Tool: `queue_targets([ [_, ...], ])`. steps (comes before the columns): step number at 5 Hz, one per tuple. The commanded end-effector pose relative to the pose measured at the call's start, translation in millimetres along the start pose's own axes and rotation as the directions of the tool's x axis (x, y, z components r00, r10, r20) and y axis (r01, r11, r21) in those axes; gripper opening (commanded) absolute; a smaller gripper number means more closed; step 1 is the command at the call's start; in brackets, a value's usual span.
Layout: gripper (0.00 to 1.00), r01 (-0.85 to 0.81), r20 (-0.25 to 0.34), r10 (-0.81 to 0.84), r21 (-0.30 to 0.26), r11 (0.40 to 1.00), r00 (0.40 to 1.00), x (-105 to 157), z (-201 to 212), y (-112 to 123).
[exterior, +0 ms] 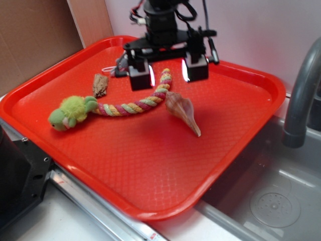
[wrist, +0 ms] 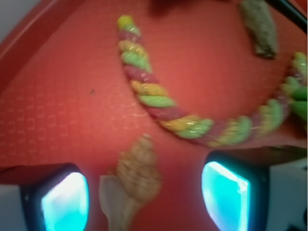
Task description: Grab the shell.
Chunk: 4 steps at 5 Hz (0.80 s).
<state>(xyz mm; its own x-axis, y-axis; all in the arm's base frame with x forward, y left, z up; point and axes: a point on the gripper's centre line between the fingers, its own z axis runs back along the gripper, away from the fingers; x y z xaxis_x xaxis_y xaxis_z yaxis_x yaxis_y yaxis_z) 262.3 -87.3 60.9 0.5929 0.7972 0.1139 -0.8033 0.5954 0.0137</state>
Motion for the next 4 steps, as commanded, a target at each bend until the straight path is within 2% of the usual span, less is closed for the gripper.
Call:
queue_targets([
  [1, 1.0, 0.074, -0.003, -0.074, 0.007, 0.997, 0.997, -8.2, -21.2, -14.5],
  [2, 1.0, 0.08, -0.035, -0.08, 0.012, 0.997, 0.996, -3.6, -29.8, -7.7],
  [3, 0.58, 0.048, 0.001, -0.048, 0.045, 0.998, 0.999, 0.7, -35.8, -1.6],
  [4, 0.0, 0.025, 0.003, -0.025, 0.052, 0.998, 1.0, 3.2, -36.7, 1.1],
])
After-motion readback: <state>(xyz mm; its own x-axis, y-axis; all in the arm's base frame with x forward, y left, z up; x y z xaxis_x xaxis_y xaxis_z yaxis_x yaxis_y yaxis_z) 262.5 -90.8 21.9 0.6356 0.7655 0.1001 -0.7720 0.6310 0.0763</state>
